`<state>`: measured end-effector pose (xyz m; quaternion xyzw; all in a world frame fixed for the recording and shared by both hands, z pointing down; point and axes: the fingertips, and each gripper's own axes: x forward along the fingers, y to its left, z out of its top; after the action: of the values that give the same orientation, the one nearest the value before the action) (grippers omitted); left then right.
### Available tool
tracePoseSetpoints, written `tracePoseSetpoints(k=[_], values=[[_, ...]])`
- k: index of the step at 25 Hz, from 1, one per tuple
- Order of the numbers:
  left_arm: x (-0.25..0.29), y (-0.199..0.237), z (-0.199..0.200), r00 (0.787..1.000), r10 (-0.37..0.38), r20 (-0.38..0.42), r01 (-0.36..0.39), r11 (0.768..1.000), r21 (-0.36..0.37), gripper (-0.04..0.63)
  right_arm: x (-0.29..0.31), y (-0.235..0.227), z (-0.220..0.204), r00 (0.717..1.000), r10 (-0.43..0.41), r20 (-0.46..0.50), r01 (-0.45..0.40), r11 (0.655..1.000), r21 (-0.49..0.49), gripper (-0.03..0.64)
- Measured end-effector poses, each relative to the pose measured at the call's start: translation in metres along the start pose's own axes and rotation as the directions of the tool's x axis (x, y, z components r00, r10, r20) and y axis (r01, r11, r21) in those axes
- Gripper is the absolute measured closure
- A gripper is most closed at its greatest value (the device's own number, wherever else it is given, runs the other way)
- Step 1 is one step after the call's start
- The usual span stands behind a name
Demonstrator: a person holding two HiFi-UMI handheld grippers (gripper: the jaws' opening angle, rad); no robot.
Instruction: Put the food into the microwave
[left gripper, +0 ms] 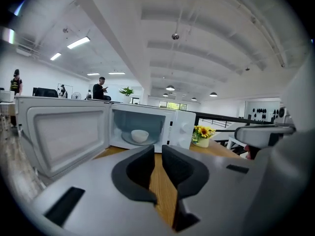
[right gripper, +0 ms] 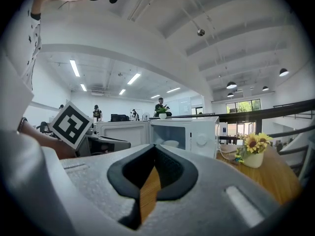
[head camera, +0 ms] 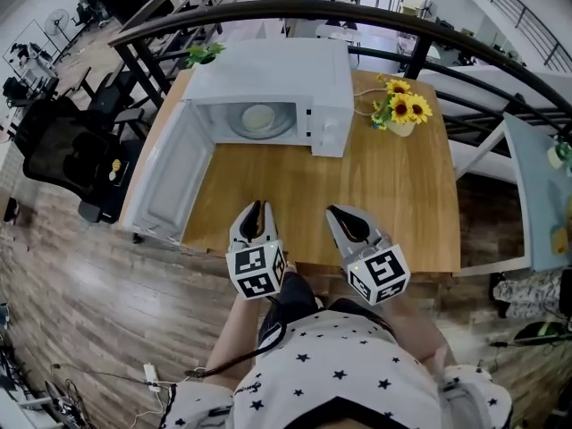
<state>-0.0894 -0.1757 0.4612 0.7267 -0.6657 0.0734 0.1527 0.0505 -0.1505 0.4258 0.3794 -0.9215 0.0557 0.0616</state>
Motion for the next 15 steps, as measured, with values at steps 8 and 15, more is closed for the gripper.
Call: tracePoseSetpoints(k=[8,15], values=[[-0.061,-0.024,0.004,0.996,-0.056,0.063,0.054,0.998,0.027,0.581,-0.034,0.027,-0.003,1.0,0.012,0.017,-0.012,1.0,0.014,0.611],[-0.092,-0.029,-0.006,0.996,-0.067,0.064,0.067,0.998,-0.002,0.588,-0.052,0.043,-0.013,1.0,0.007,0.01,-0.007,1.0,0.024,0.611]])
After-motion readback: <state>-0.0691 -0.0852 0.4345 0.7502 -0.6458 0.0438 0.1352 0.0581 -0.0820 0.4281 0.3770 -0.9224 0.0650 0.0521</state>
